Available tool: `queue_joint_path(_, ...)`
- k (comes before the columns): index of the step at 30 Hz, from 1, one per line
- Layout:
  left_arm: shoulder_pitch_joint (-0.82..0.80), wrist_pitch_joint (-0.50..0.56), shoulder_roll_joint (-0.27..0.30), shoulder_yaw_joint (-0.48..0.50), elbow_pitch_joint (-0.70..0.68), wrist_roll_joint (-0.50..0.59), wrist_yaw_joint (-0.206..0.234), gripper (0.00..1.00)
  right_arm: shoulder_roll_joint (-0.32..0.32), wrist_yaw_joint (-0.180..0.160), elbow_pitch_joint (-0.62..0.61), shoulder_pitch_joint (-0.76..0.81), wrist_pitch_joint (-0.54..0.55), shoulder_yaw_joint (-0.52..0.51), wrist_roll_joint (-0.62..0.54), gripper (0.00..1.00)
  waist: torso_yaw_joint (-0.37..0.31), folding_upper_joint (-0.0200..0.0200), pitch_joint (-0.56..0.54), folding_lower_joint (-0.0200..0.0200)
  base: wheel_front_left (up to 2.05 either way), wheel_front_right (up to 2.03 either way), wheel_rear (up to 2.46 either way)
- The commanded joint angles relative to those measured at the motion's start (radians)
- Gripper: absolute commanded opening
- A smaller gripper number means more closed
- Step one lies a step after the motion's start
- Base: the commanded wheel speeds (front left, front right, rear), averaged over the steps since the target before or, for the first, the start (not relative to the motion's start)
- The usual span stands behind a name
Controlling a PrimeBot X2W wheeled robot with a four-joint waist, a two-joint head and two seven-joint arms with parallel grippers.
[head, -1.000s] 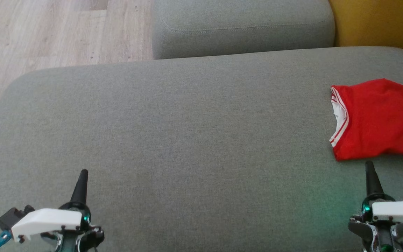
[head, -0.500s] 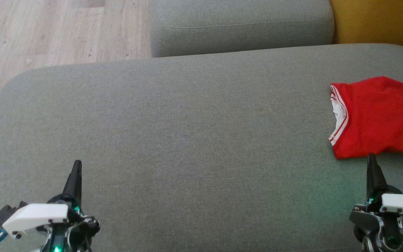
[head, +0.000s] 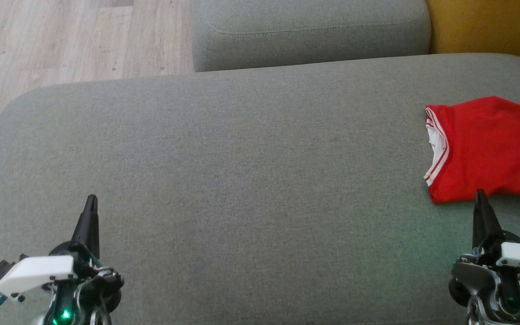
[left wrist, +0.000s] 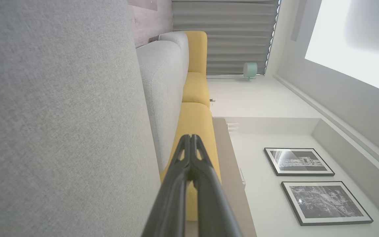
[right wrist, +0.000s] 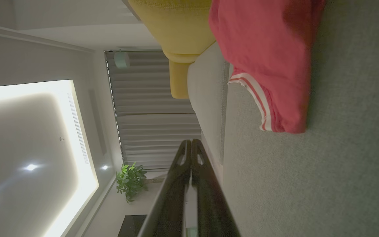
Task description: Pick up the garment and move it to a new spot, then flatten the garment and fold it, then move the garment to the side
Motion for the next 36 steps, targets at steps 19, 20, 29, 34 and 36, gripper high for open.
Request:
queue_joint_path(19, -0.051, 0.011, 0.005, 0.045, -0.027, 0.002, -0.007, 0.00, -0.008, 0.008, -0.032, -0.048, 0.006, 0.020, 0.007, 0.00, 0.000, 0.0000, 0.000, 0.0000, 0.00, 0.00, 0.00)
queue_joint_path(20, -0.051, 0.011, 0.005, 0.045, -0.027, 0.002, -0.007, 0.00, -0.008, 0.008, -0.032, -0.048, 0.006, 0.020, 0.007, 0.00, 0.000, 0.0000, 0.000, 0.0000, 0.00, 0.00, 0.00)
queue_joint_path(29, -0.052, 0.012, 0.004, 0.047, -0.027, 0.003, -0.007, 0.00, -0.008, 0.008, -0.032, -0.048, 0.006, 0.020, 0.007, 0.00, 0.000, 0.0000, 0.000, 0.0000, 0.00, 0.00, 0.00)
queue_joint_path(34, -0.052, 0.013, 0.003, 0.048, -0.027, 0.004, -0.007, 0.00, -0.008, 0.008, -0.032, -0.048, 0.006, 0.020, 0.007, 0.00, 0.000, 0.0000, 0.000, 0.0000, 0.00, 0.00, 0.00)
queue_joint_path(36, -0.052, 0.014, 0.003, 0.049, -0.027, 0.005, -0.007, 0.00, -0.008, 0.008, -0.032, -0.048, 0.006, 0.020, 0.007, 0.00, 0.000, 0.0000, 0.000, 0.0000, 0.00, 0.00, 0.00)
